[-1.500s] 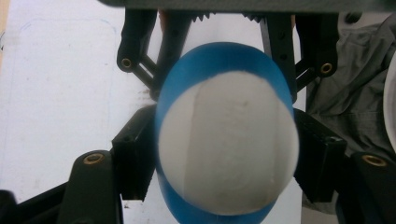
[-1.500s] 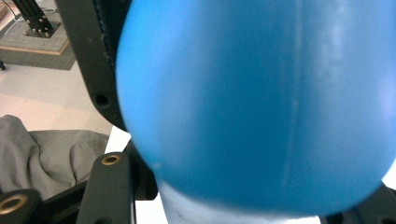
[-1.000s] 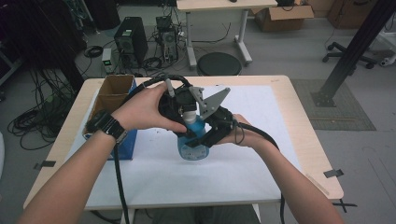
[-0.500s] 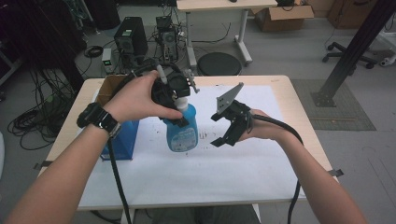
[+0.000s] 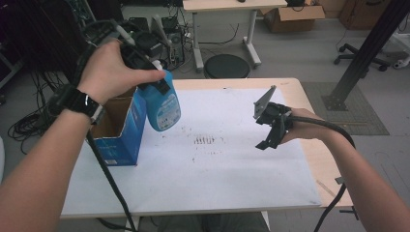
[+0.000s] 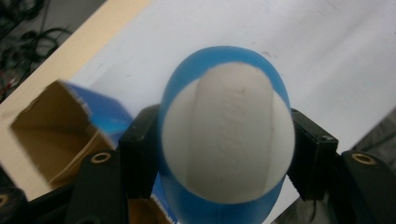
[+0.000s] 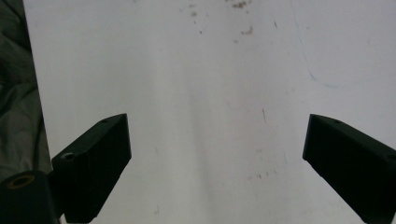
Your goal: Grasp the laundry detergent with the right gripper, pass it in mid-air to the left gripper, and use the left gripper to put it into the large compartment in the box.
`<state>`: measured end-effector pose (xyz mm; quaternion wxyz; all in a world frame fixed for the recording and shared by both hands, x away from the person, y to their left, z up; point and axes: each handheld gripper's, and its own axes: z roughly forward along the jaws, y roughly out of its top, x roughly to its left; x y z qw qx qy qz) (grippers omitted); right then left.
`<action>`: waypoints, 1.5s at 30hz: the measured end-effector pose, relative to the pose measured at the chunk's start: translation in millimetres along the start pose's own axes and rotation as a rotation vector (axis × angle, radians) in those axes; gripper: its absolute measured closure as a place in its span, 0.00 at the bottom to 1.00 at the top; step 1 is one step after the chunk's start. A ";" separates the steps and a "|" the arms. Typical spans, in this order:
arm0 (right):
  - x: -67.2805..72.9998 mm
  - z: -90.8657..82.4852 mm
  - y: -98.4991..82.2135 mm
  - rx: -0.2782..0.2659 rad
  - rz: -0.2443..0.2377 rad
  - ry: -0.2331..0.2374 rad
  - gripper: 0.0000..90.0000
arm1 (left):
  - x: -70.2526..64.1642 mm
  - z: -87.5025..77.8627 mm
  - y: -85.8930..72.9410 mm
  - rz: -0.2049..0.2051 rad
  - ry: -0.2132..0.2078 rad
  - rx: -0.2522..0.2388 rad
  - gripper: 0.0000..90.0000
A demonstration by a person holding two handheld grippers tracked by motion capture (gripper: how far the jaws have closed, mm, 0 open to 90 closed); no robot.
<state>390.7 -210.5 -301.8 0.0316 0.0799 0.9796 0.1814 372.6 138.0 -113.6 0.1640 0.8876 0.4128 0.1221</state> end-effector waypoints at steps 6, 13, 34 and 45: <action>-0.3 -13.5 -15.7 0.014 0.030 -0.020 0.09 | 32.6 -21.3 -10.9 -0.200 0.079 -0.005 0.42; -1.4 -25.4 -27.1 0.008 0.049 -0.043 0.10 | 67.5 -32.6 -30.7 -0.403 0.155 -0.008 0.42; -4.7 -31.5 -43.9 0.028 0.075 -0.052 0.10 | 105.6 -0.4 -67.0 -0.649 0.246 0.034 0.42; -4.4 -34.3 -43.9 0.031 0.073 -0.047 0.10 | 110.0 51.8 -86.4 -0.678 0.210 0.080 0.42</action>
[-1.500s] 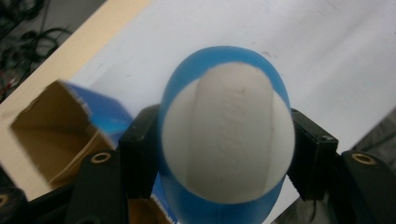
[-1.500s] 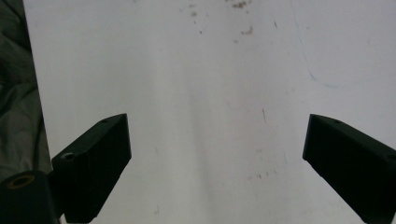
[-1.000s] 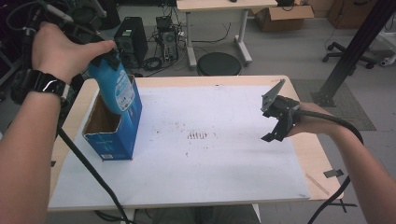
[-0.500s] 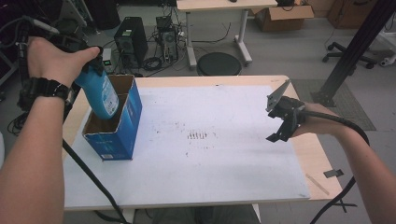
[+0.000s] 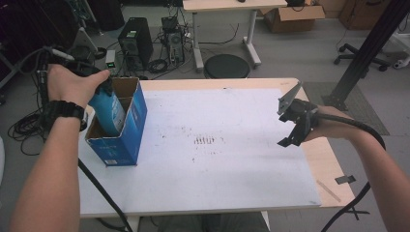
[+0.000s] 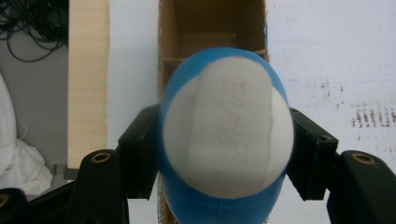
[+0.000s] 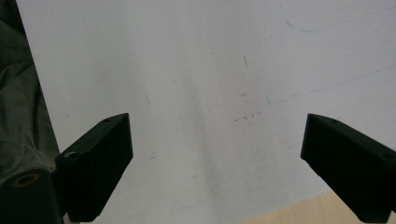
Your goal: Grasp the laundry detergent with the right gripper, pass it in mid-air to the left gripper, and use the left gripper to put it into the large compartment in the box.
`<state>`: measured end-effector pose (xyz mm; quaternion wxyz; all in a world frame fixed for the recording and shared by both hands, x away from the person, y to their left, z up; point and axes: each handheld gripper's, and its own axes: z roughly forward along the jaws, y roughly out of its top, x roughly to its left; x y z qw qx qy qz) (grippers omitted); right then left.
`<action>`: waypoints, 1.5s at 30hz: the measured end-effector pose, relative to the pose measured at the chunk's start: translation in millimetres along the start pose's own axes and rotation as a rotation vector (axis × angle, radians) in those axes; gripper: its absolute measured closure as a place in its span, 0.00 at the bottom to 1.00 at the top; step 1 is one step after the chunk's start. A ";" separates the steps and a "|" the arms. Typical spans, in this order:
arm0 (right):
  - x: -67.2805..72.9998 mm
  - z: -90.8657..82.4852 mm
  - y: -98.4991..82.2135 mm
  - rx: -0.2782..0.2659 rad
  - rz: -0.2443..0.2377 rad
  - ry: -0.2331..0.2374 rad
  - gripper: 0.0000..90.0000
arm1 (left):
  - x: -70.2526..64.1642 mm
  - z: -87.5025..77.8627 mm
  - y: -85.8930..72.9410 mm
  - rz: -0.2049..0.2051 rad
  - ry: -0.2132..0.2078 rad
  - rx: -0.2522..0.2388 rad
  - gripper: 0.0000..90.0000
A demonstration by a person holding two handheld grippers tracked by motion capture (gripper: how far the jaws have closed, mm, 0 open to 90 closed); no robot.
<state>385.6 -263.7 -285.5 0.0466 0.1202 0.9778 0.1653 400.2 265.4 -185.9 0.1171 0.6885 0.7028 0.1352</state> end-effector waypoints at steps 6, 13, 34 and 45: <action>0.9 1.6 -0.8 0.010 -0.001 0.004 0.10 | 1.0 25.3 -7.2 -0.003 0.010 0.023 0.42; 0.4 3.4 0.1 0.013 -0.002 0.008 0.10 | 0.7 49.4 -14.7 0.001 0.012 0.051 0.42; 1.3 4.9 -1.8 0.010 0.003 0.020 0.10 | -3.5 84.9 -26.3 0.032 0.045 0.091 0.42; 2.1 7.4 -4.0 0.015 0.007 0.027 0.10 | -5.3 87.9 -26.8 0.037 0.050 0.086 0.42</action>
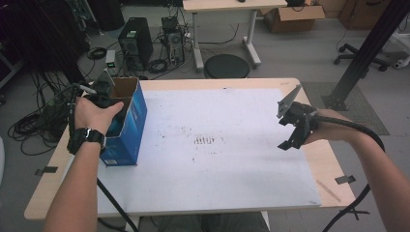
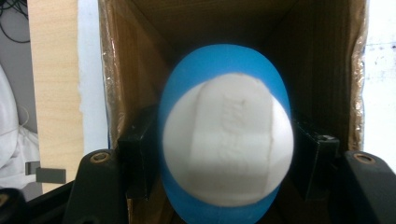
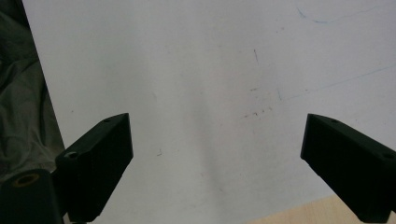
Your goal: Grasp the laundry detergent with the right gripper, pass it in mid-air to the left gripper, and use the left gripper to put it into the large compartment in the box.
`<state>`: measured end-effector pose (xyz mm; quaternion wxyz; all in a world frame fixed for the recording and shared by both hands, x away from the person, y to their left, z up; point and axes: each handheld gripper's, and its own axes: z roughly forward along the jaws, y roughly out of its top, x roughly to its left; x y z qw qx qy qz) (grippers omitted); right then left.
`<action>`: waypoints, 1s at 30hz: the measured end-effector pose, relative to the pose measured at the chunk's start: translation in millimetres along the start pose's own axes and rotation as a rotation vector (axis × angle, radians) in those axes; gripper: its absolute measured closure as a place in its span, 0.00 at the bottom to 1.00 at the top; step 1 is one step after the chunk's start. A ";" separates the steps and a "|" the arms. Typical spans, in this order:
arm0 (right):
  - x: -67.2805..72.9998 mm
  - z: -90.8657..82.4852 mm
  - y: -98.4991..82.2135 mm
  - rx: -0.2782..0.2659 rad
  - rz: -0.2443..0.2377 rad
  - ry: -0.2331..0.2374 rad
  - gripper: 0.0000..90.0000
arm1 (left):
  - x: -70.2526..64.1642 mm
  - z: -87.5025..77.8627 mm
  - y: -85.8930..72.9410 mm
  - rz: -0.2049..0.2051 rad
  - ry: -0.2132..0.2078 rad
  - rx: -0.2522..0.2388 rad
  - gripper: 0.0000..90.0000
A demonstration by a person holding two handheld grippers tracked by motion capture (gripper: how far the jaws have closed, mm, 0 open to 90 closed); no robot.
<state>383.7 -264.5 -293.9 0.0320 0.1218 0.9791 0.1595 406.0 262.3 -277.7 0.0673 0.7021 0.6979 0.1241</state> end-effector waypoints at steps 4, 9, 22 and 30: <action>0.6 0.0 -0.9 0.002 0.001 0.001 0.10 | -1.9 0.2 1.3 0.006 -0.001 0.008 0.41; 0.6 -0.5 -2.2 0.004 0.004 0.002 0.10 | -1.8 0.1 1.3 0.007 -0.011 0.010 0.39; 1.7 -1.4 0.8 0.004 -0.006 0.009 0.10 | 0.3 -12.2 -1.1 0.003 -0.013 -0.019 0.34; 1.7 -8.0 4.8 0.000 -0.012 0.002 0.10 | -0.1 -50.3 1.9 0.047 0.007 -0.069 0.33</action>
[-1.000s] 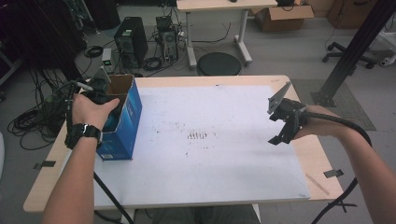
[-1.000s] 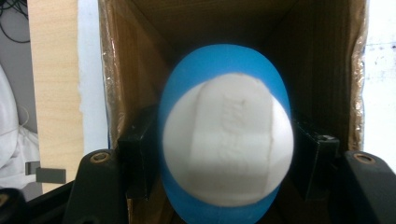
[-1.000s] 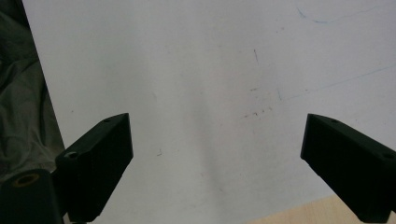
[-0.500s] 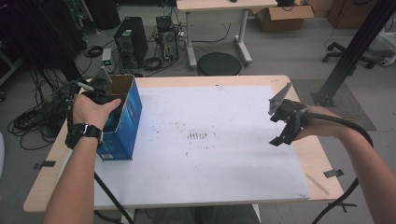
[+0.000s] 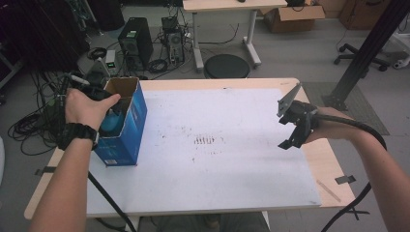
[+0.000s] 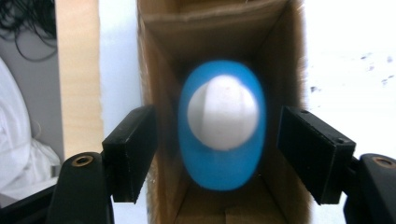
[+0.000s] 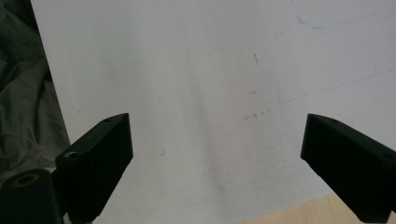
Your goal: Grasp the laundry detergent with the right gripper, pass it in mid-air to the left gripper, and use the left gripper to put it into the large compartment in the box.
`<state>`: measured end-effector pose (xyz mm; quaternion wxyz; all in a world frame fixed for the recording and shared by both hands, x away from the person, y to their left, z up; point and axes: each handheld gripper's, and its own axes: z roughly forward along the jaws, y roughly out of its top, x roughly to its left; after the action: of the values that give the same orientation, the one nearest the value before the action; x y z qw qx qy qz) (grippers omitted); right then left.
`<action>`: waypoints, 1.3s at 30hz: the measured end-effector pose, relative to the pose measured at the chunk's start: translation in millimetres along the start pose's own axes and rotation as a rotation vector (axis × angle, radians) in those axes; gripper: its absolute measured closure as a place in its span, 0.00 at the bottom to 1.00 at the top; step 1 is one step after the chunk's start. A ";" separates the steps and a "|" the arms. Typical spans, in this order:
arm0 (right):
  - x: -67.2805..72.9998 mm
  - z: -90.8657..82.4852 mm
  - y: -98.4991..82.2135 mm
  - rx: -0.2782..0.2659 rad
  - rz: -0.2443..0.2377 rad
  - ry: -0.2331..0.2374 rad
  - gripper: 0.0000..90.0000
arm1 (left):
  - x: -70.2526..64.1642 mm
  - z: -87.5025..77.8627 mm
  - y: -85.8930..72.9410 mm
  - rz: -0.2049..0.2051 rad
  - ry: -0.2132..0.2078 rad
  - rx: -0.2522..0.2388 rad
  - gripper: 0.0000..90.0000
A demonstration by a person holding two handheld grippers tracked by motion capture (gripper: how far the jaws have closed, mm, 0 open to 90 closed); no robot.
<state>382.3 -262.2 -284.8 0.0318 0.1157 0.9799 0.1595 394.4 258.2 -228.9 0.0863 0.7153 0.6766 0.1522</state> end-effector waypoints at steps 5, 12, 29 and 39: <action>0.6 -1.9 0.7 0.005 -0.001 0.003 0.10 | -21.3 -28.0 4.7 0.100 -0.025 -0.045 0.32; -3.3 -1.6 0.4 0.015 0.006 0.005 0.10 | -61.7 -31.4 8.1 0.237 -0.063 -0.045 0.31; -8.0 -2.7 3.4 0.023 0.016 0.025 0.09 | -150.4 6.7 6.8 0.464 -0.186 0.013 0.19; -12.8 -4.5 1.3 0.015 0.032 0.049 0.07 | -175.6 18.5 2.7 0.529 -0.222 0.033 0.11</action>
<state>394.5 -265.4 -279.8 0.0045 0.1279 0.9795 0.1554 396.4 85.0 -263.1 0.1056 0.8805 0.4553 0.0792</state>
